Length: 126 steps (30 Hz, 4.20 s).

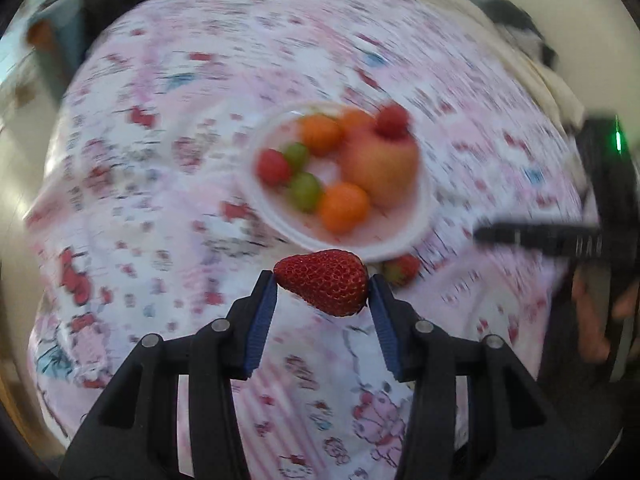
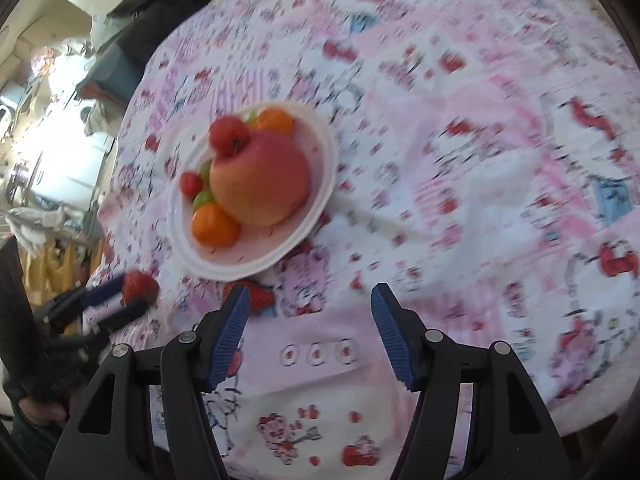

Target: Organize fruits

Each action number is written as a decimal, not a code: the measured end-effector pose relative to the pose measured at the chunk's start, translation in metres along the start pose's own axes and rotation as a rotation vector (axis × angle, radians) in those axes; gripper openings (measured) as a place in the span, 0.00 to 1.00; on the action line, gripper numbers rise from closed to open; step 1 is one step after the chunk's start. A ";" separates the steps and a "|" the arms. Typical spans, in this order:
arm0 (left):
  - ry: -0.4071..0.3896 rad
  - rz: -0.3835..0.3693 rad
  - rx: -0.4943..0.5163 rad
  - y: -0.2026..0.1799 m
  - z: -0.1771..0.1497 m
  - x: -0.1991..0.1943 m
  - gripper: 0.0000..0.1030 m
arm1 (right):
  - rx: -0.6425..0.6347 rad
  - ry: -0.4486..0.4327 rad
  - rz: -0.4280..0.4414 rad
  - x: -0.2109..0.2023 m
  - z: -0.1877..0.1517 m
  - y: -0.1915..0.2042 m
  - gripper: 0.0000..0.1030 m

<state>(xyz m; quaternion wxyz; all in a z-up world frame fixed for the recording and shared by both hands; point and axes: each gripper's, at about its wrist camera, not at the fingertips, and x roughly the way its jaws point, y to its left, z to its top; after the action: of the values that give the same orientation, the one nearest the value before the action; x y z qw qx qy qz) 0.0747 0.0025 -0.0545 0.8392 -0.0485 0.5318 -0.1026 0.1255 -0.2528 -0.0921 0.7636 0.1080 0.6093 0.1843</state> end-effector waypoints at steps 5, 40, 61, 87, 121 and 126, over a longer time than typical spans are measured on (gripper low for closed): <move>-0.051 0.027 -0.106 0.023 0.009 -0.007 0.42 | -0.028 0.091 0.046 0.031 0.000 0.021 0.64; -0.047 0.055 -0.161 0.033 0.037 0.007 0.42 | -0.063 -0.122 0.060 -0.024 0.017 0.028 0.44; 0.046 0.008 -0.049 0.005 0.097 0.095 0.42 | -0.181 0.036 -0.004 0.041 0.034 0.066 0.44; 0.014 -0.031 -0.048 0.003 0.098 0.082 0.75 | -0.146 0.055 -0.019 0.054 0.036 0.062 0.72; -0.219 0.134 -0.149 0.013 -0.010 -0.056 0.88 | -0.152 -0.193 -0.041 -0.049 -0.024 0.057 0.99; -0.260 0.188 -0.142 0.009 -0.027 -0.068 0.95 | -0.161 -0.283 -0.057 -0.067 -0.036 0.061 1.00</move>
<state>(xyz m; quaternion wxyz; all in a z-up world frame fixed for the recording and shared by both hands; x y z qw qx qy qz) 0.0229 0.0277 -0.0076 0.9013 -0.0708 0.4268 0.0212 0.0684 -0.2278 -0.0171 0.8530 0.0539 0.4817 0.1937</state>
